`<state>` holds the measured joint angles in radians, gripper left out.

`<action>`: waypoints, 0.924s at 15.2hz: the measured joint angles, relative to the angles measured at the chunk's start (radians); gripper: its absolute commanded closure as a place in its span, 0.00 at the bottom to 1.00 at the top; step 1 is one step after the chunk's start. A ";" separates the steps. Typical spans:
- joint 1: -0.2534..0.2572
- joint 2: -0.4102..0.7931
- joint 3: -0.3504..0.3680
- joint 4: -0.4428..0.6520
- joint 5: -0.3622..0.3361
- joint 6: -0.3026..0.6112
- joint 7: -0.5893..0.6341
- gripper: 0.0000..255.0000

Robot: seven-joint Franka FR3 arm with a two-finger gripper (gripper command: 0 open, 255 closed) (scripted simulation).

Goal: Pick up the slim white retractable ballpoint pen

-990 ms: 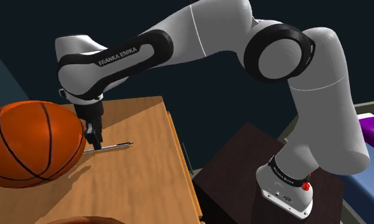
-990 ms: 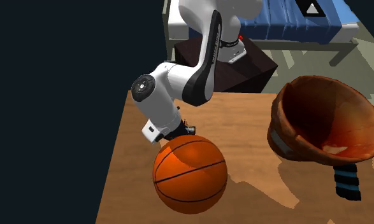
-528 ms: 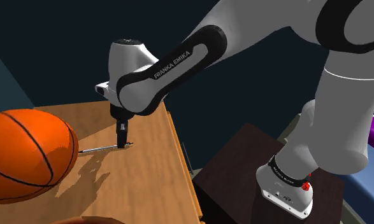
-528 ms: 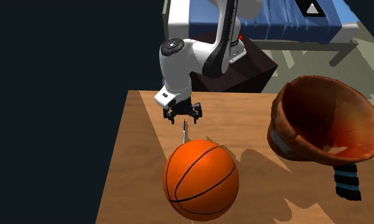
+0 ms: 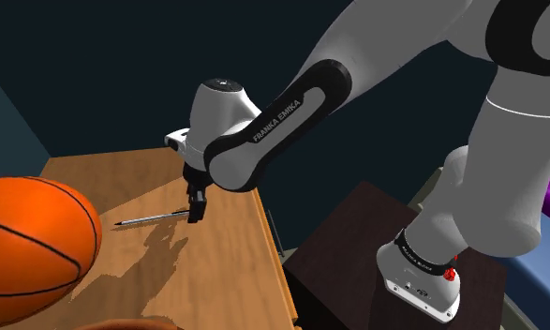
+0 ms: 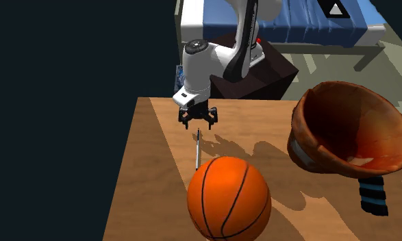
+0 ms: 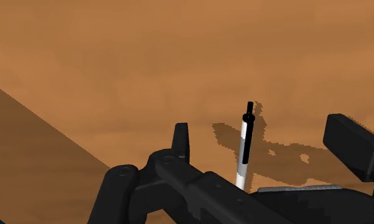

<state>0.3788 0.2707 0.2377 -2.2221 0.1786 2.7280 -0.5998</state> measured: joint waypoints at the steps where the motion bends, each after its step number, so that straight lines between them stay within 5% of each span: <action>1: 0.002 0.013 0.000 -0.004 -0.001 0.017 -0.001 0.00; 2: 0.001 0.019 0.000 -0.006 0.000 0.025 -0.002 0.00; 3: 0.001 0.021 0.000 -0.006 0.000 0.028 -0.003 1.00; 14: 0.000 0.017 -0.002 -0.001 -0.001 0.028 -0.004 1.00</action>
<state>0.3785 0.2881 0.2356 -2.2234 0.1781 2.7561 -0.6036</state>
